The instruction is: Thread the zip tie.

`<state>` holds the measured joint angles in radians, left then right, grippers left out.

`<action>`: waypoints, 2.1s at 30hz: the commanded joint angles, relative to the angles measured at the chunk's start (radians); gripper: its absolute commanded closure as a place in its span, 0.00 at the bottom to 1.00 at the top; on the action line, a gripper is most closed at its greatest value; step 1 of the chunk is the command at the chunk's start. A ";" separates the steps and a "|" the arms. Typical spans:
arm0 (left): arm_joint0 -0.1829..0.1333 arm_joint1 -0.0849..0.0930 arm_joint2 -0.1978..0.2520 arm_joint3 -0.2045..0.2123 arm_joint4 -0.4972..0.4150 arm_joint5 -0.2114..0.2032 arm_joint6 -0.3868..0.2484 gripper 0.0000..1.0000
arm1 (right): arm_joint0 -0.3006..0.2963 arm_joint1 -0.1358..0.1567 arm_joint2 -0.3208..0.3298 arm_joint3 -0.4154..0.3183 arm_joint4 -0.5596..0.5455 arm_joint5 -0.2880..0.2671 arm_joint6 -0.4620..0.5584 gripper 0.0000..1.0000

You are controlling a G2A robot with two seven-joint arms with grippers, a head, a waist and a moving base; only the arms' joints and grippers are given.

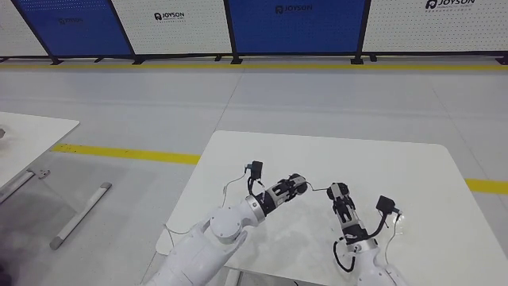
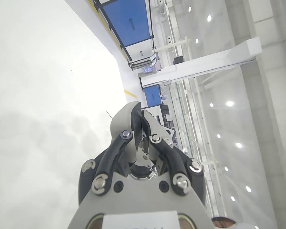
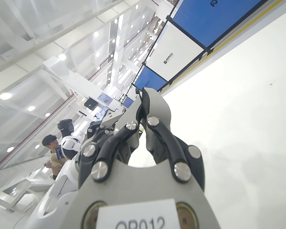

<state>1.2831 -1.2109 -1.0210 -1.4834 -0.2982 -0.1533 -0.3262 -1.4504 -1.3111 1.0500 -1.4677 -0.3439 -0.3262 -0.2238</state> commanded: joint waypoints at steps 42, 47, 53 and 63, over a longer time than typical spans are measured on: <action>0.008 -0.002 -0.010 -0.007 -0.046 0.017 -0.033 1.00 | -0.016 -0.022 0.019 -0.007 -0.018 -0.005 -0.008 1.00; 0.012 0.000 0.004 -0.010 0.089 -0.013 0.015 1.00 | -0.035 -0.021 0.044 -0.028 -0.029 -0.003 -0.020 1.00; 0.016 -0.001 0.015 -0.015 0.093 -0.012 0.009 1.00 | -0.045 -0.021 0.055 -0.037 -0.034 0.005 0.009 1.00; 0.010 -0.002 0.011 -0.005 0.074 -0.009 -0.004 1.00 | -0.049 -0.025 0.064 -0.037 -0.051 0.003 0.006 1.00</action>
<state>1.2934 -1.2134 -1.0098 -1.4892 -0.2260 -0.1618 -0.3296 -1.4977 -1.3360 1.1116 -1.5023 -0.3921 -0.3222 -0.2142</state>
